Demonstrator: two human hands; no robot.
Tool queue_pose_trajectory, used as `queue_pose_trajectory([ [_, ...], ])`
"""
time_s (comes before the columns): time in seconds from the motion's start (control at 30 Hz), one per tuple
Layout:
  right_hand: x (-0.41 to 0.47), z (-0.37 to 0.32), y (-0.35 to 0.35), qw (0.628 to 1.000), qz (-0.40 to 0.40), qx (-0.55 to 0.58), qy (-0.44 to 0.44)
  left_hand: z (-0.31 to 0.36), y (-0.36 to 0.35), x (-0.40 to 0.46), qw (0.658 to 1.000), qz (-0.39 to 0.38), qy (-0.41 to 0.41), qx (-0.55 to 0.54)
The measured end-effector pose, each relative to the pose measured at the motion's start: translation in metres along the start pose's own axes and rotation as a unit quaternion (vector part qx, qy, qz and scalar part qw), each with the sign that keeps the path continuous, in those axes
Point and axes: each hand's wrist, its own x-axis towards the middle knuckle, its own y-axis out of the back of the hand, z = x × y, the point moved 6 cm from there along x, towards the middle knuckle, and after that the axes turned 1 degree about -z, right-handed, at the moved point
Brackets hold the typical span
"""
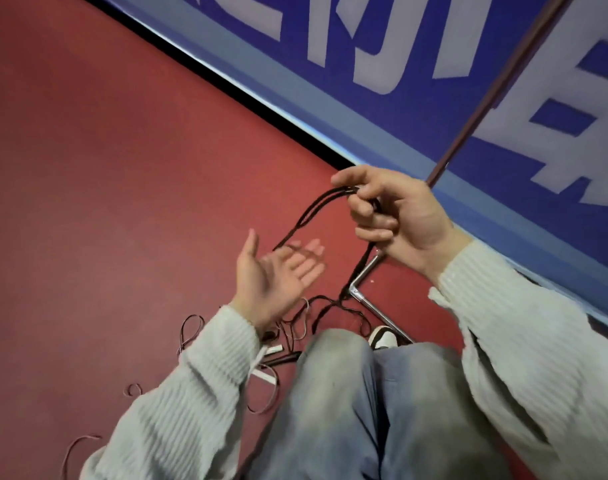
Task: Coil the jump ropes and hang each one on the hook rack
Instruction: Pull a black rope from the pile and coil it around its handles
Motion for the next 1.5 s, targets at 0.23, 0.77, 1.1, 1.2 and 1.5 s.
queue_pose_trajectory([
  [0.23,-0.027,0.036,0.022,0.99,0.045,-0.104,-0.079,0.105,-0.101,-0.004,0.964,0.002,-0.103,0.246],
  [0.77,0.041,-0.03,-0.055,0.893,0.204,-0.387,0.108,0.156,-0.12,-0.099,0.785,0.083,-0.481,0.382],
  [1.1,0.04,-0.084,-0.051,0.869,0.249,-0.378,0.199,0.094,-0.046,-0.045,0.788,0.143,-0.266,0.537],
  [1.2,0.024,-0.1,-0.043,0.843,0.299,-0.385,0.227,0.091,-0.041,-0.041,0.793,0.139,-0.265,0.53],
  [1.5,0.003,-0.13,-0.054,0.808,0.302,-0.406,0.3,0.077,-0.039,-0.031,0.773,0.119,-0.249,0.572],
])
